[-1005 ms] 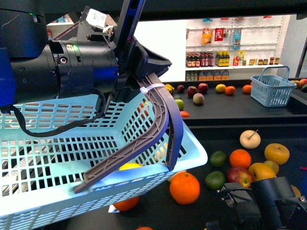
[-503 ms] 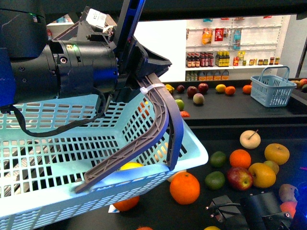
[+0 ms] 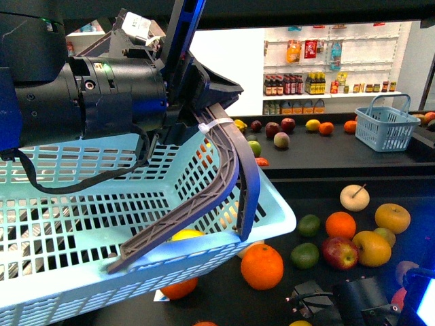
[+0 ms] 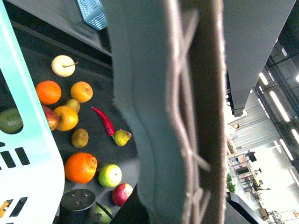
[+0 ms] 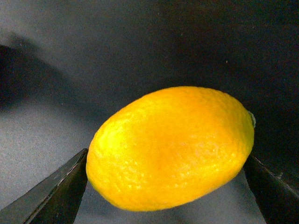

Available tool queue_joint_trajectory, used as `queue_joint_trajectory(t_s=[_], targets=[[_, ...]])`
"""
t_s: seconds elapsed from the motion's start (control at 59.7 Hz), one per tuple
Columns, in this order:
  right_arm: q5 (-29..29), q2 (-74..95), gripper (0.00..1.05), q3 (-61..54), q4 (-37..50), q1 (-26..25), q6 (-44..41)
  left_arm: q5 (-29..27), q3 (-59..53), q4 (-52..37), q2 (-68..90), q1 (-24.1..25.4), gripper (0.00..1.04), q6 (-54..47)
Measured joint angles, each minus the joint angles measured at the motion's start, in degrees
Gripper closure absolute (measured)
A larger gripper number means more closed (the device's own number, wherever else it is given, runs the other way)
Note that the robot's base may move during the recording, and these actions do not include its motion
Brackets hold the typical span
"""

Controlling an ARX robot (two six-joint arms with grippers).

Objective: Pick lemon from shelf

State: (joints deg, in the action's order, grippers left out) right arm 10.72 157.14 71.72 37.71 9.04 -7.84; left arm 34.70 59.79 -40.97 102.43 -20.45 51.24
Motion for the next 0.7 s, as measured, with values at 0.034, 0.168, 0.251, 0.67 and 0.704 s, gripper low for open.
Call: queue_joint_trajectory(t_s=[0.034, 0.168, 0.251, 0.67, 0.704], targets=[[-0.1, 0.1, 0.07, 0.2, 0.2, 0.1, 0.0, 0.0, 0.0, 0.0, 0.0, 0.0, 0.98, 0.0], [-0.4, 1.2, 0.07, 1.0, 1.0, 0.7, -0.8, 0.0, 0.0, 0.0, 0.0, 0.0, 0.98, 0.0], [-0.4, 1.8, 0.07, 1.2, 1.3, 1.0, -0.8, 0.0, 0.0, 0.0, 0.0, 0.0, 0.98, 0.0], [-1.0, 2.4, 0.07, 3.2, 1.3, 2.3, -0.8, 0.0, 0.0, 0.0, 0.0, 0.0, 0.98, 0.0], [-1.1, 2.4, 0.07, 3.2, 1.3, 2.3, -0.8, 0.0, 0.0, 0.0, 0.0, 0.0, 0.98, 0.0]])
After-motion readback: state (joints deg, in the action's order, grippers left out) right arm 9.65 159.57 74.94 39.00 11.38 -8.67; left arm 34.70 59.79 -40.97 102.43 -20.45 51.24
